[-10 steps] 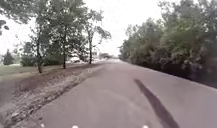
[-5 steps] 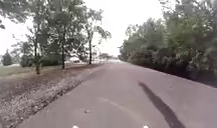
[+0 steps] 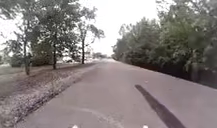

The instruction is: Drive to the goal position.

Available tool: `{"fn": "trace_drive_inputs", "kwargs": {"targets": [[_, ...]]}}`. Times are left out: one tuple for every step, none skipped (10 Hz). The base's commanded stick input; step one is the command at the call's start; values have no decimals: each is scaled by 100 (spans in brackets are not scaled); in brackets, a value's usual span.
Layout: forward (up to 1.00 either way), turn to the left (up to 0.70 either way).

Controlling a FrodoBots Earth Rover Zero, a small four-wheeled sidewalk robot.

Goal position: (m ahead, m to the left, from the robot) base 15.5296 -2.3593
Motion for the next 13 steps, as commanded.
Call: {"fn": "trace_drive_inputs", "kwargs": {"targets": [[70, 0], [70, 0], [70, 0], [70, 0], [70, 0], [70, 0], [70, 0], [70, 0], [70, 0], [70, 0], [70, 0], [70, 0], [70, 0]]}}
